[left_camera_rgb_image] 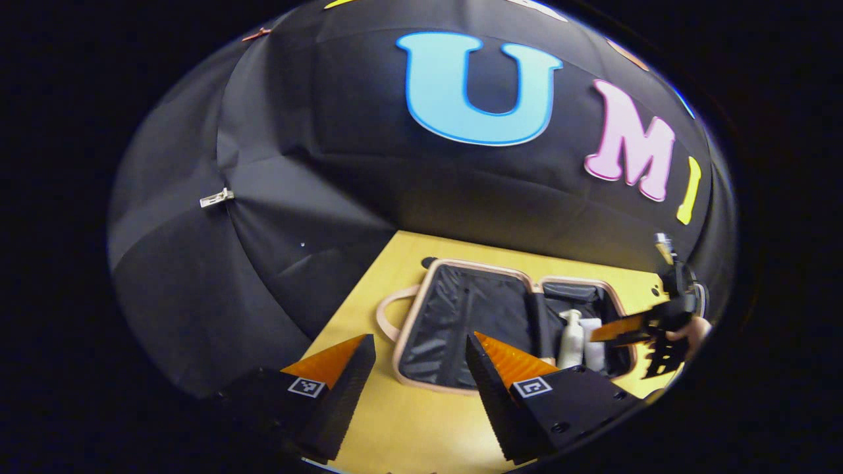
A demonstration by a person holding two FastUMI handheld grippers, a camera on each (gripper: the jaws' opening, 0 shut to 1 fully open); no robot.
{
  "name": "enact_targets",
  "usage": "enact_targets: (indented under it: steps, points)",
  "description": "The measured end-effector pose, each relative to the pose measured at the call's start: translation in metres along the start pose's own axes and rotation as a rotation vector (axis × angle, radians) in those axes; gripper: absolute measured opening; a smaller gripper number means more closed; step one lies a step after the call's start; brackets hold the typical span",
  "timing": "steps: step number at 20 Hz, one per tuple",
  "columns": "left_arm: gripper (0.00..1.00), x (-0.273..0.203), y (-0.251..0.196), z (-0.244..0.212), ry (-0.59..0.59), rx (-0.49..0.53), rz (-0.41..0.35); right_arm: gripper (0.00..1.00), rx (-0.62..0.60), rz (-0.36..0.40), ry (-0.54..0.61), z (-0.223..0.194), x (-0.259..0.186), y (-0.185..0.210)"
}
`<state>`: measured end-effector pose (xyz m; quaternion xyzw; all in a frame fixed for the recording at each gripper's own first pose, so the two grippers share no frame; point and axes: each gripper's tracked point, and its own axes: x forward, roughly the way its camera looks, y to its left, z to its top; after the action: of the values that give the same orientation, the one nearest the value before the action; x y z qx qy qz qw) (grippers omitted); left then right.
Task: First open the suitcase, pack the skin care products into it, and then close the suitcase.
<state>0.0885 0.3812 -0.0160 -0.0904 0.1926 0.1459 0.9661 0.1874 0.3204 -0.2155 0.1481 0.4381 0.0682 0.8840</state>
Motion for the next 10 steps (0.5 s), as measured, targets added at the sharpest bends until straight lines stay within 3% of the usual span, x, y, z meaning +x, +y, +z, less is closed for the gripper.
enact_targets:
  steps: [1,3,4,8,10]
  points:
    - [0.89,0.019,0.015,0.001,0.017,0.007,0.024,0.89,-0.022,0.021,-0.041,0.006,-0.011,0.006]
    - [0.90,0.064,0.022,-0.001,0.044,0.017,0.011,0.88,-0.074,0.041,-0.130,0.020,-0.036,0.004]
    - [0.92,0.084,0.022,-0.006,0.070,0.018,-0.020,0.98,-0.097,0.044,-0.173,0.027,-0.048,0.000]
    - [0.93,0.155,0.036,-0.029,0.182,-0.075,-0.035,0.98,-0.192,0.059,-0.301,0.041,-0.090,-0.015]
    - [0.93,0.179,0.042,-0.042,0.229,-0.137,-0.029,0.98,-0.251,0.031,-0.338,0.041,-0.113,-0.035]
